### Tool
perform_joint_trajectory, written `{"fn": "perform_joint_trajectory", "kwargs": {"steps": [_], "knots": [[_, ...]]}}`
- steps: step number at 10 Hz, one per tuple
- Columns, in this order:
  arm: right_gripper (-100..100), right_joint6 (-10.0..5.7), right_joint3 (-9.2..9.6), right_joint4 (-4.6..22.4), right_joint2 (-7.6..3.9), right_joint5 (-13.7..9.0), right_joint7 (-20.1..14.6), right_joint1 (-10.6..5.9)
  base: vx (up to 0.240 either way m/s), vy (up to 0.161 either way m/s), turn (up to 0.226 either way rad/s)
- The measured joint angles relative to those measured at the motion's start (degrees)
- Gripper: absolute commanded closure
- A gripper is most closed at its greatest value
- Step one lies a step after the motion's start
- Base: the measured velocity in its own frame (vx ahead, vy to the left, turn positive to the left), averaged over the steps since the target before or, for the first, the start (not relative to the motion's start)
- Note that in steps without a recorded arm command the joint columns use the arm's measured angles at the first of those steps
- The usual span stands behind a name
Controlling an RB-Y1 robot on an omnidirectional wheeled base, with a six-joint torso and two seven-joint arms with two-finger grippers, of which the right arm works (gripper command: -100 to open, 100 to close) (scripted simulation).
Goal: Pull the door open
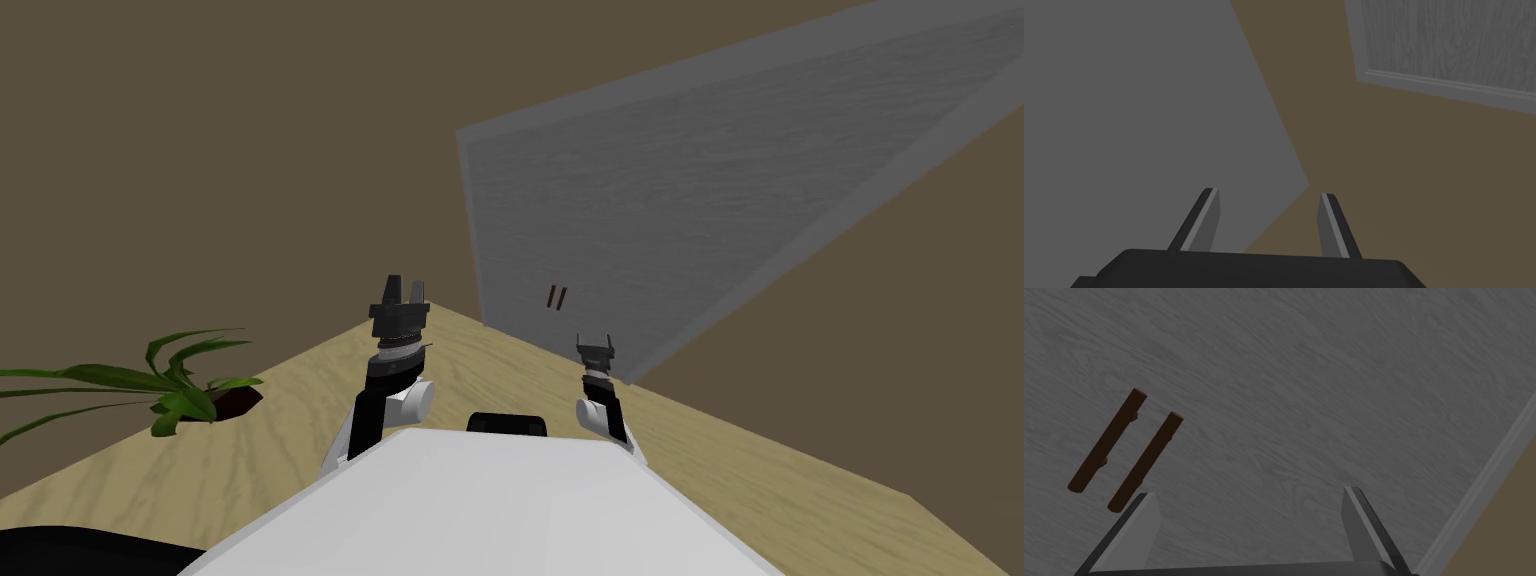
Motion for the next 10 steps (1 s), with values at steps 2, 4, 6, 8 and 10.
{"fn": "perform_joint_trajectory", "kwargs": {"steps": [2, 4, 6, 8, 10], "knots": [[-100, -1.03, -0.09, 2.80, 0.13, -1.29, -2.04, -0.46, 0.097, -0.027, 0.086], [-100, -1.39, -0.55, 5.38, -0.01, -2.77, -4.07, -1.37, 0.106, -0.026, 0.083], [-100, -1.97, -0.92, 8.42, -0.06, -4.17, -6.04, -2.45, 0.085, -0.030, 0.078], [-100, -3.39, -1.04, 11.93, -0.07, -5.43, -8.23, -3.29, 0.120, -0.034, 0.118], [-100, -4.00, -1.44, 14.93, 0.12, -7.29, -10.87, -3.97, 0.122, -0.031, 0.086]]}}
